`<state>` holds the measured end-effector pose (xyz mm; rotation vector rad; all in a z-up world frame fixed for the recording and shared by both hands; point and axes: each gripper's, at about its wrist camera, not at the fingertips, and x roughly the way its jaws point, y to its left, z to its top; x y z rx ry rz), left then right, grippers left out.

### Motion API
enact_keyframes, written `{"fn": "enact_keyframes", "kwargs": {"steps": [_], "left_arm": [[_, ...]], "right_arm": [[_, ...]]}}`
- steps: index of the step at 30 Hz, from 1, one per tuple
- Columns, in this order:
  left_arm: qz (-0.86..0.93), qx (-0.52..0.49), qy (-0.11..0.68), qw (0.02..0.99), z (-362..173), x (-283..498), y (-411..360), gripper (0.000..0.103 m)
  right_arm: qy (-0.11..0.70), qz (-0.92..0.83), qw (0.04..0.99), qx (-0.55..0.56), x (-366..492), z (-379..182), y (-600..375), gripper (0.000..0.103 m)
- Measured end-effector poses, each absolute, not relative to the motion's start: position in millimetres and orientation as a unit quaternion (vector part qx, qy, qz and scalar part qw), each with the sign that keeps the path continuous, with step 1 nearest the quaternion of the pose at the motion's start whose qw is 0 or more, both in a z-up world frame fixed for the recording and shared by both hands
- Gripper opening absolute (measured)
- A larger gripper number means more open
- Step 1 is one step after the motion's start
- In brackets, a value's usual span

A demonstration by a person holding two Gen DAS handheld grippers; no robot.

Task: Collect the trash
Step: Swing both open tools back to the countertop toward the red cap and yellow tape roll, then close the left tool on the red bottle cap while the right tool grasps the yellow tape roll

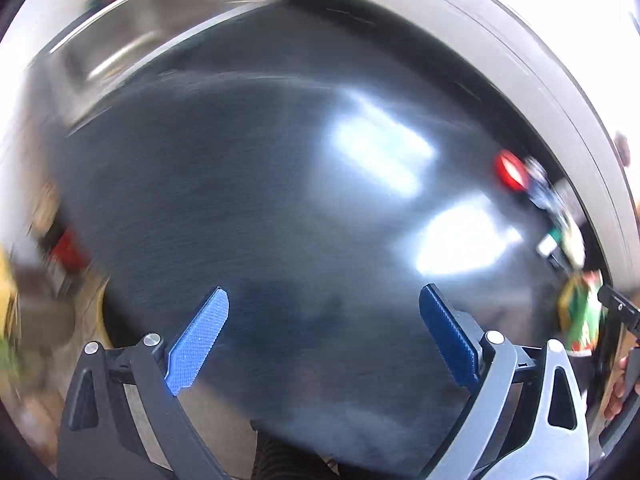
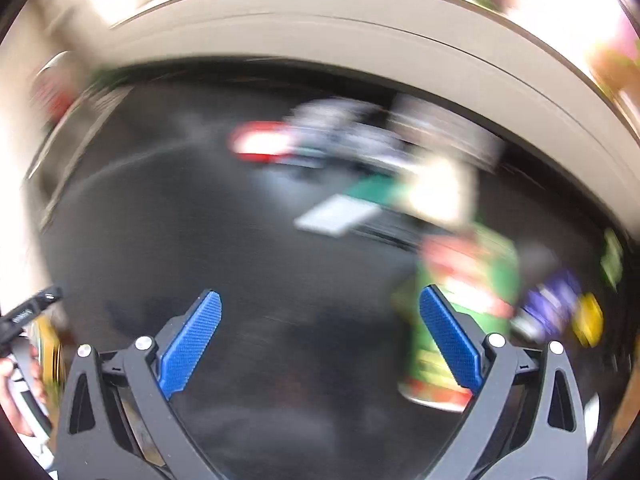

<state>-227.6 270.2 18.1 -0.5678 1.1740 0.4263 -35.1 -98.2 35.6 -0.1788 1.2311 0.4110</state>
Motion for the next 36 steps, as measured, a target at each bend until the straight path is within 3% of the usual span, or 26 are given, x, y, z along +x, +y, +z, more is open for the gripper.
{"fn": "enact_keyframes", "kwargs": {"steps": [5,11,26,36], "left_arm": [[0.135,-0.223,0.567,0.781,19,-150,205,0.093],[0.128,-0.183,0.576,0.786,24,-76,175,0.093],[0.181,-0.147,0.608,0.759,-13,40,174,0.095],[0.204,-0.149,0.63,0.734,-54,56,194,0.097]], "right_arm": [[0.59,0.071,0.804,0.001,-21,26,-259,0.096],[0.596,-0.01,0.801,0.055,1,11,-368,0.096],[0.632,-0.054,0.768,0.087,71,-48,-432,0.096],[0.638,-0.071,0.764,0.071,88,-67,-437,0.096]]}}
